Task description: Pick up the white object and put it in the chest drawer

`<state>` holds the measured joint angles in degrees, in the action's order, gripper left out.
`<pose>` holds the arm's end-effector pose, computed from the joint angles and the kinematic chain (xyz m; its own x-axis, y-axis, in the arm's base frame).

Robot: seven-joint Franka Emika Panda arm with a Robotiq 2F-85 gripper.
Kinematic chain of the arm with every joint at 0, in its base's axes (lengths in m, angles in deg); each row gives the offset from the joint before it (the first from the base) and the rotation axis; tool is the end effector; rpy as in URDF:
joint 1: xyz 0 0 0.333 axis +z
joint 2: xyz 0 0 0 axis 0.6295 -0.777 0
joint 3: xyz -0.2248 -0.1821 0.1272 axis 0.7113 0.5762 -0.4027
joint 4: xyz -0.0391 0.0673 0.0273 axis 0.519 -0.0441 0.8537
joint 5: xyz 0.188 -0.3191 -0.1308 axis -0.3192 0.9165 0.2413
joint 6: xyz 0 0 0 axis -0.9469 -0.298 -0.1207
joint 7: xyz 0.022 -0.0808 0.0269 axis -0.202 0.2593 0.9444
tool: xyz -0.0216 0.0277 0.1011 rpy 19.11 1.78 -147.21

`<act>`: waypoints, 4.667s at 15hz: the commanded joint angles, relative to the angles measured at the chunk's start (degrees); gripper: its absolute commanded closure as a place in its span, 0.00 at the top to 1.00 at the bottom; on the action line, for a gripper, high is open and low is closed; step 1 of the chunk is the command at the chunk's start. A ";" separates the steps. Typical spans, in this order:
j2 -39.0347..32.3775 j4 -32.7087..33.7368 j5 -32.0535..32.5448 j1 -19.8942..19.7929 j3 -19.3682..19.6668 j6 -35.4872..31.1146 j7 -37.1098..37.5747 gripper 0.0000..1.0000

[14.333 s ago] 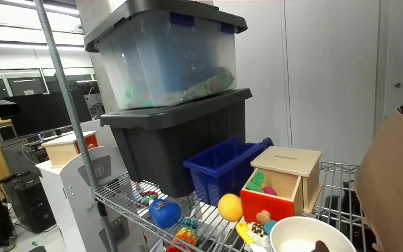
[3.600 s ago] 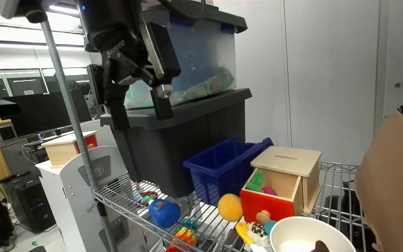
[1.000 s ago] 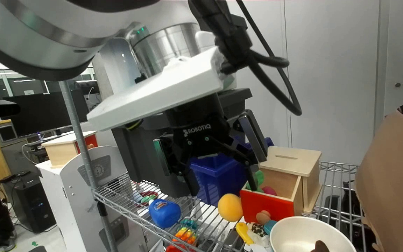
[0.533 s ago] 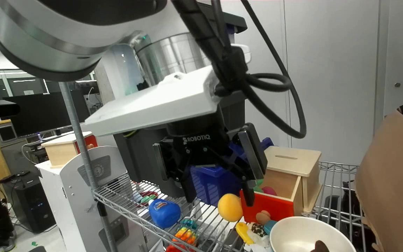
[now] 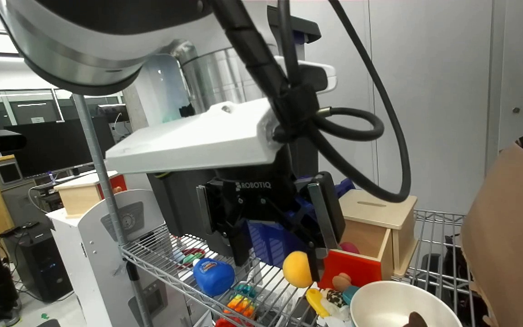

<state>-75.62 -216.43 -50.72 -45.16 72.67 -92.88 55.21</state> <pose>0.4950 -0.0860 0.2500 0.9772 0.2085 0.0389 0.2060 -0.9766 0.0617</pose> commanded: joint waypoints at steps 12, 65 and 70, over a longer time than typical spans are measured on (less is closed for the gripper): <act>-3.57 7.01 -1.15 -0.31 -1.53 7.87 -2.71 1.00; -26.24 25.30 7.69 0.51 -5.22 3.68 -5.17 1.00; -26.85 26.42 7.53 0.09 -5.44 3.80 -5.75 1.00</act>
<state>-101.30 -191.81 -43.67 -44.42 67.40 -88.44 50.83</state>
